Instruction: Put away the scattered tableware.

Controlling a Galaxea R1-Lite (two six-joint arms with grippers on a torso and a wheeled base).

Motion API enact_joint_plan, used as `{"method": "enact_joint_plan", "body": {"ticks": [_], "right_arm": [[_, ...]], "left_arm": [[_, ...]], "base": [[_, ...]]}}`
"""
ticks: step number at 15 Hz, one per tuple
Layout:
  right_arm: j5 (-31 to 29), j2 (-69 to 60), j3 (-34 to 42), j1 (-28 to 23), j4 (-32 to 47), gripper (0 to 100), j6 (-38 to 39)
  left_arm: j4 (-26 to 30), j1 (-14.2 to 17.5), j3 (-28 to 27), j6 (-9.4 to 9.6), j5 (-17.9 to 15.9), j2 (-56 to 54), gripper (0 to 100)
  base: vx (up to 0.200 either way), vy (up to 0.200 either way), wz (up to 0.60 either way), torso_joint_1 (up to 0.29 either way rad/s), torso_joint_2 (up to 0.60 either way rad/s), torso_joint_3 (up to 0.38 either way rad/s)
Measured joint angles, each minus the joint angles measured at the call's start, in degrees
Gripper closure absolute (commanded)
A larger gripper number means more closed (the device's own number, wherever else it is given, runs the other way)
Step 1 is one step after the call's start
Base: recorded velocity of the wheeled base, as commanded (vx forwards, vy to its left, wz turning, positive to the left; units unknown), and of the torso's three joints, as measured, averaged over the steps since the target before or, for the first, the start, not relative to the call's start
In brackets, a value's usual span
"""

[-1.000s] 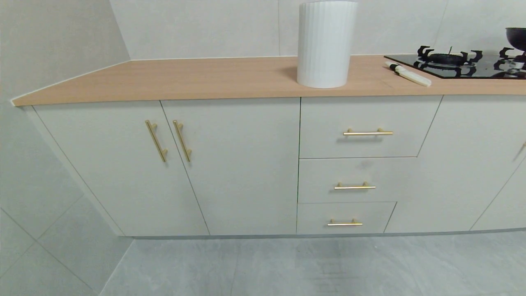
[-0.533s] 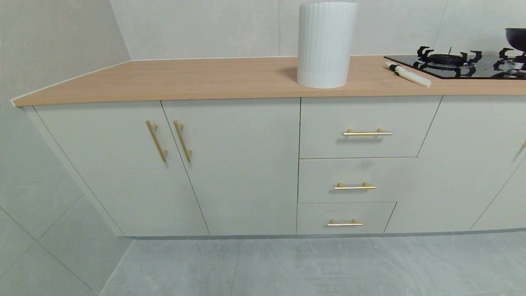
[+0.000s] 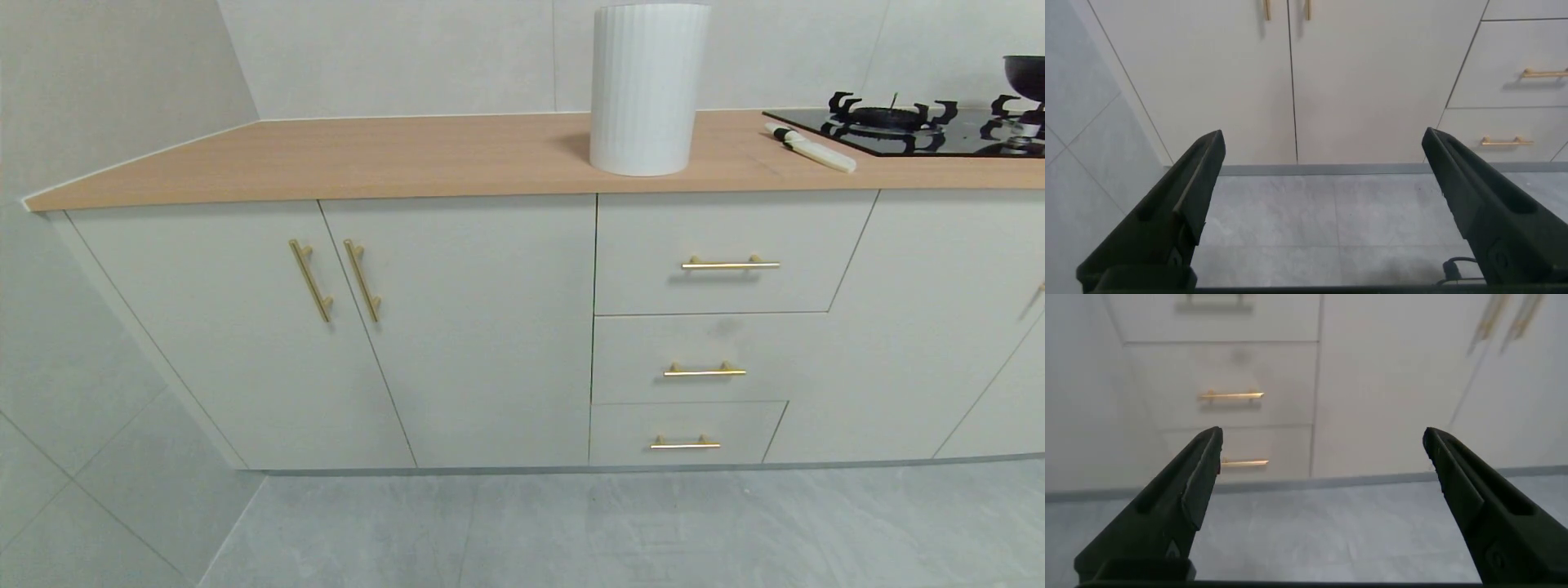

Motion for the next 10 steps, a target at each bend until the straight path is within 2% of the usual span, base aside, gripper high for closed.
{"method": "enact_joint_plan", "body": {"ticks": [5,10], "right_arm": [[4.3,-0.2,0.3,0.0,3.1,0,0.5],[4.5,-0.2,0.4,0.0,3.2,0,1.1]], "left_arm": [[0.0,0.0,0.0,0.11,0.0,0.0,0],[0.1,0.0,0.0,0.13,0.0,0.0,0]], "base": [[0.000,0.000,0.00,0.000,0.00,0.000],[0.000,0.000,0.00,0.000,0.00,0.000]]}}
